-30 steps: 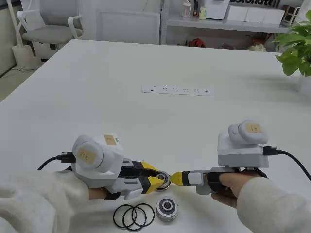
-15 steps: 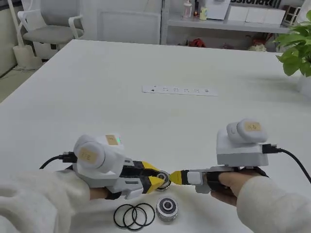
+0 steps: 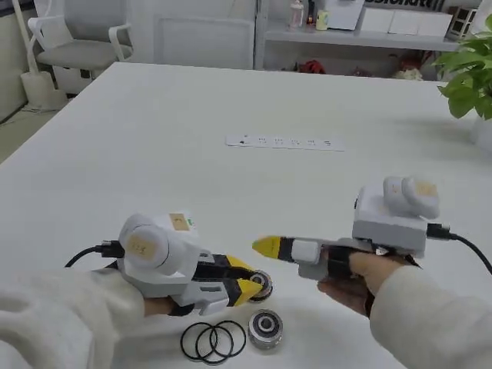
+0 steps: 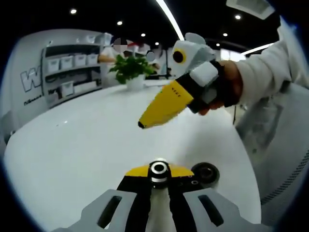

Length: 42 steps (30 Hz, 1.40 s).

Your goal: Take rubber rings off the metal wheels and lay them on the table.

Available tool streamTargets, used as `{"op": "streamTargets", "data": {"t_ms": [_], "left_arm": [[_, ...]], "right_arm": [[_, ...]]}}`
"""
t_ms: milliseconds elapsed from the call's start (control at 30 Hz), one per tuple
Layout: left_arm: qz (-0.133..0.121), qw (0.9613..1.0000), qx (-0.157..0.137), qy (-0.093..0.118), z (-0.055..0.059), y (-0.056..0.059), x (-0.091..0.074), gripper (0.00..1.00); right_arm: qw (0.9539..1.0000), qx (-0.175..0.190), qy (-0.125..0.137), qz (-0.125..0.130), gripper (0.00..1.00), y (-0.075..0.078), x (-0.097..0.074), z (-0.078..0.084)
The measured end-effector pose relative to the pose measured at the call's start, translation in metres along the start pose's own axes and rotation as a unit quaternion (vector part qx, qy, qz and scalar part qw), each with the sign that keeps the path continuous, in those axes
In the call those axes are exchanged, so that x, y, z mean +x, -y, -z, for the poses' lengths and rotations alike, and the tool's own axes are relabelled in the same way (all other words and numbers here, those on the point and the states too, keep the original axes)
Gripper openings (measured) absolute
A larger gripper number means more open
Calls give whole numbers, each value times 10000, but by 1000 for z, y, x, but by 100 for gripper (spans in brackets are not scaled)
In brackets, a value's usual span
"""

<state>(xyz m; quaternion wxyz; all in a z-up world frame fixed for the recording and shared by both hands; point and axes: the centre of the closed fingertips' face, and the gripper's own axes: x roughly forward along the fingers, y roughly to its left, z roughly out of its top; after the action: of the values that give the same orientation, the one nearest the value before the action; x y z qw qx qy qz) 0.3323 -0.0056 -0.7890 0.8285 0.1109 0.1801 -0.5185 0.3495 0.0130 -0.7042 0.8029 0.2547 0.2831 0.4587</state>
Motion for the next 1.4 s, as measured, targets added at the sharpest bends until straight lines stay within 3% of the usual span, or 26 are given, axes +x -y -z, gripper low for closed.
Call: {"op": "streamTargets", "data": {"t_ms": [33,167,200,233,300,433,533,600,700,867,1100,1233,1300,1400], "left_arm": [[1,10000,1,6,0,0,0,13],[-7,10000,2,31,0,0,0,13],[-9,10000,1,30,0,0,0,13],[-8,10000,2,29,0,0,0,13],[-6,10000,0,31,0,0,0,13],[4,10000,3,35,0,0,0,13],[4,10000,3,36,0,0,0,13],[5,10000,4,38,0,0,0,13],[9,10000,-3,41,0,0,0,13],[17,10000,-11,50,0,0,0,13],[22,10000,-26,56,0,0,0,13],[21,10000,-34,58,0,0,0,13],[20,10000,-31,59,0,0,0,13],[20,10000,-36,61,0,0,0,13]], "right_arm": [[9999,-124,-53,41,0,0,-2,0],[9960,-64,-265,845,0,38,-13,12],[9938,-169,-386,1025,0,47,-16,16],[9886,-339,-645,1318,0,60,-21,25],[9814,-735,-995,1466,0,68,-23,37],[9734,-1104,-1525,1305,2,71,-21,58],[9606,-1500,-1973,1260,8,75,-20,73],[9538,-1785,-2111,1181,7,73,-19,77],[9471,-2020,-2229,1118,10,71,-17,80],[9428,-2203,-2278,1031,14,70,-14,84],[9290,-2781,-2261,924,18,69,-10,83],[9267,-2976,-2150,804,20,65,-5,82],[9218,-3080,-2227,759,20,62,-5,85],[9218,-3085,-2201,820,21,65,-4,84]]}}
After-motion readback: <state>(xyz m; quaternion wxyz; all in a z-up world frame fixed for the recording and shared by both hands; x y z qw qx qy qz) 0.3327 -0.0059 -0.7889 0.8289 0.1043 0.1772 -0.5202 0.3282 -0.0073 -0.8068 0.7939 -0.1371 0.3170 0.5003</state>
